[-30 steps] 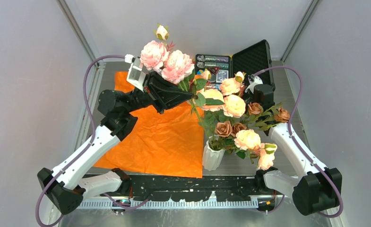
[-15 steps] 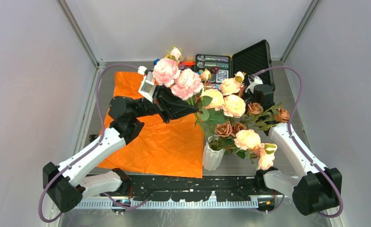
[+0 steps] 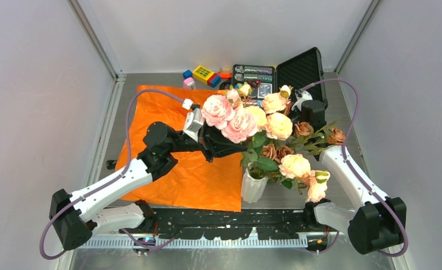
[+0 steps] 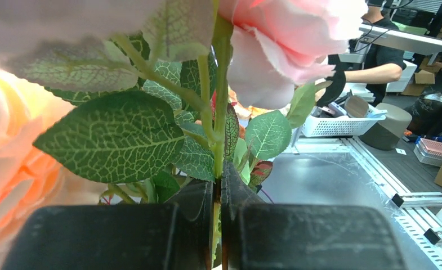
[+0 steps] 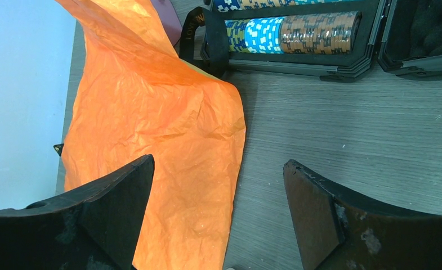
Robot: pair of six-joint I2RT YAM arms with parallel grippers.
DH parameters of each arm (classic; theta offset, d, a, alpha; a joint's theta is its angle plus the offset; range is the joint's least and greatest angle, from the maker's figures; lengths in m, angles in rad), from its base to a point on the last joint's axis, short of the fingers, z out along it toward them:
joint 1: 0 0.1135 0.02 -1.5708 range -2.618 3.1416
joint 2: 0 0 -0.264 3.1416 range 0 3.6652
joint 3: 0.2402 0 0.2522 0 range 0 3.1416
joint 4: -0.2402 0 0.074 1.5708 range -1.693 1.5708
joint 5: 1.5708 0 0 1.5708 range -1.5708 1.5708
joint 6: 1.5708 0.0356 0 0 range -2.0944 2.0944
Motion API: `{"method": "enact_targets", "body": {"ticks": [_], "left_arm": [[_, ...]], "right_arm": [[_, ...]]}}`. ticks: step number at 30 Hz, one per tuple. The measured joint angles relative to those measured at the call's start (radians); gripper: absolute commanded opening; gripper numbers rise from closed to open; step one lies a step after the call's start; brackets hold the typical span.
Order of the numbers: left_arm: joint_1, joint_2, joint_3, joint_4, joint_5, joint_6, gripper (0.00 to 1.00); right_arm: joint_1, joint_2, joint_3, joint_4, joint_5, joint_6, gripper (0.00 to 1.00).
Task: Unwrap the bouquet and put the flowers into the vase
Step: Insert the fake flower into the vase.
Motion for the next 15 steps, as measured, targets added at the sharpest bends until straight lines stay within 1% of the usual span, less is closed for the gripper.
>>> {"method": "enact_targets", "body": {"ticks": [15], "left_arm": [[-0.017,0.015,-0.077,-0.008,-0.037,0.034,0.00]], "right_arm": [[0.000,0.011,0.000,0.000,0.000,0.000,0.90]]}}
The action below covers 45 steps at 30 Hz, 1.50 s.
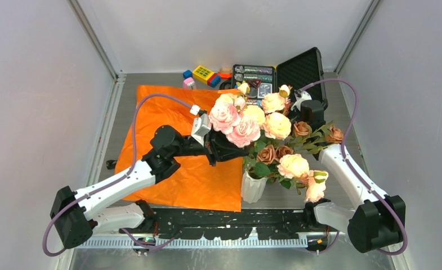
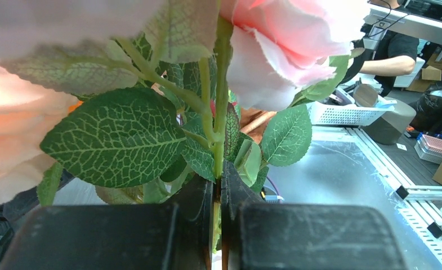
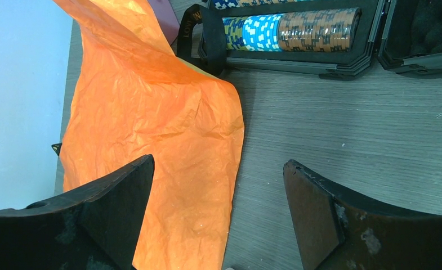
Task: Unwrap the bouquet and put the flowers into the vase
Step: Insert the fake flower into the vase.
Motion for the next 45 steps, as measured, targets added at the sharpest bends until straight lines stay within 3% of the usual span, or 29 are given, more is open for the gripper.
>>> {"method": "enact_targets", "body": {"ticks": [6,13,19,31,40,45], "left_arm": [[-0.007,0.008,-0.014,-0.001,-0.008,0.018,0.03],[-0.009,0.007,-0.030,-0.024,-0.027,0.050,0.13],[-0.009,0.007,-0.042,-0.091,-0.029,0.072,0.44],[-0.009,-0.069,-0.064,-0.204,-0.090,0.142,0.88],[0.007,-0.161,-0.065,-0.339,-0.150,0.218,0.93],[0.085,-0.165,-0.066,-0.405,-0.150,0.230,0.93]], "right_arm": [[0.000,0.002,-0.001,0.000,0.000,0.000,0.90],[0.000,0.002,-0.002,0.001,0.000,0.000,0.90],[0.000,0.002,-0.002,0.000,0.000,0.000,0.90],[0.000,0.002,-0.002,0.000,0.005,0.000,0.90],[0.000,0.002,-0.002,0.000,0.016,-0.001,0.90],[0.000,0.002,-0.002,0.000,0.030,-0.011,0.90]]}}
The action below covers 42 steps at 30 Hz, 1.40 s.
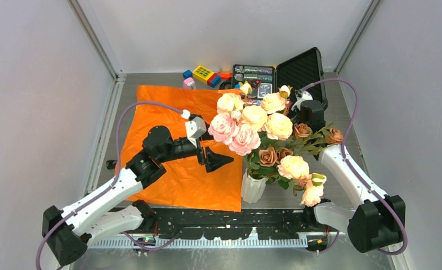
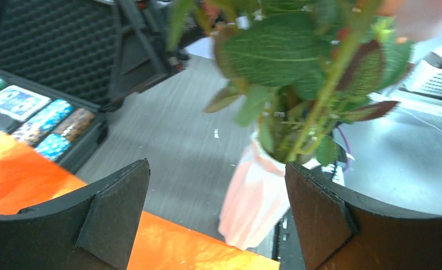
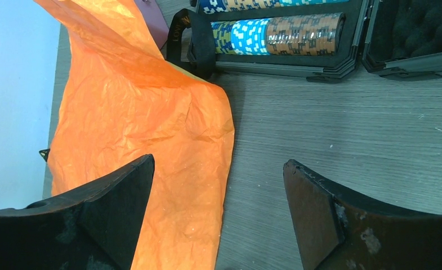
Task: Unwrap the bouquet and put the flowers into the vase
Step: Insert the fake flower into the vase, then reset both arms
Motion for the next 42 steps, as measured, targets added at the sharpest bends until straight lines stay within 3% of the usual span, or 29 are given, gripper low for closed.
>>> {"method": "enact_targets", "body": {"ticks": [8,13,15,21,28,33,42], "left_arm": [[0.223,0.002,-0.046,-0.003,-0.012,-0.037,0.93],[0.340,0.020,-0.054,-0.050,-0.135,-0.108,0.94],[0.385,0.021,-0.051,-0.110,-0.216,-0.143,0.99],[0.560,0.010,0.023,-0.365,-0.391,-0.245,1.00],[0.826,0.019,0.228,-0.668,-0.430,-0.269,1.00],[0.855,0.018,0.327,-0.772,-0.491,-0.184,1.00],[0.855,-0.121,0.178,-0.775,-0.595,-0.064,1.00]], "right_arm": [[-0.023,0.000,0.000,-0.016,0.055,-0.049,0.94],[-0.074,0.000,0.000,-0.036,0.083,-0.070,0.94],[-0.104,0.000,0.000,-0.050,0.098,-0.074,0.94],[-0.189,-0.031,0.010,-0.106,0.201,-0.079,0.95],[-0.202,-0.161,0.040,-0.149,0.397,-0.100,0.96],[-0.202,-0.279,0.030,-0.131,0.491,-0.122,0.96],[-0.202,-0.421,-0.108,-0.030,0.543,-0.149,0.98]]}}
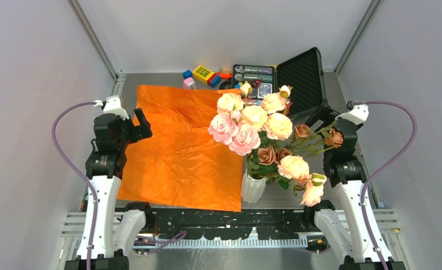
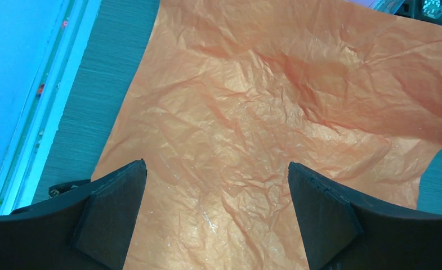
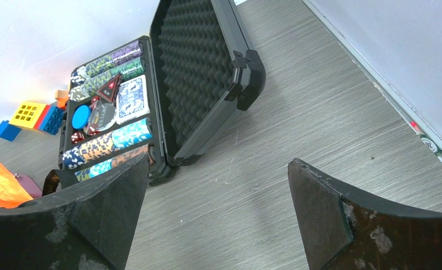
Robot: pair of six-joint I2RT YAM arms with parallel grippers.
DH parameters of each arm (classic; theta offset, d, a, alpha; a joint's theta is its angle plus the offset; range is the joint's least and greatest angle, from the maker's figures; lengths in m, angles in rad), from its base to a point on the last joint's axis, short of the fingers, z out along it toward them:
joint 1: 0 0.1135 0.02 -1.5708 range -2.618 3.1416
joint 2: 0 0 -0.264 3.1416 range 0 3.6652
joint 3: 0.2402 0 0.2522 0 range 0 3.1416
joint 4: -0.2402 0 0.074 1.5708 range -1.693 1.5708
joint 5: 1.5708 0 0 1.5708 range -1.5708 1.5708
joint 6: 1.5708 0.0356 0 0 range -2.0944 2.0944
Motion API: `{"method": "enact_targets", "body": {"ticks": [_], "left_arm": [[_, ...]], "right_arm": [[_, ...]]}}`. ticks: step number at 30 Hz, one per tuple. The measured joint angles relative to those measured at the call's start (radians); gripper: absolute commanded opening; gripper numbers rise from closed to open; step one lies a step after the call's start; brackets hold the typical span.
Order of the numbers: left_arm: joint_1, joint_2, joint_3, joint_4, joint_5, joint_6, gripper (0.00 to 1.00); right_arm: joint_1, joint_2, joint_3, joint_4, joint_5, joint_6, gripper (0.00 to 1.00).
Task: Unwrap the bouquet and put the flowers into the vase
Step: Reset both arms
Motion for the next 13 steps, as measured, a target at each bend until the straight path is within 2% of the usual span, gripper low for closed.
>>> {"method": "enact_targets", "body": {"ticks": [13], "left_arm": [[0.000,-0.010,-0.005,0.002,-0.009,0.014,1.00]], "right_arm": [[0.000,0.035,-0.006,0.018,0.003,0.000,0.99]]}}
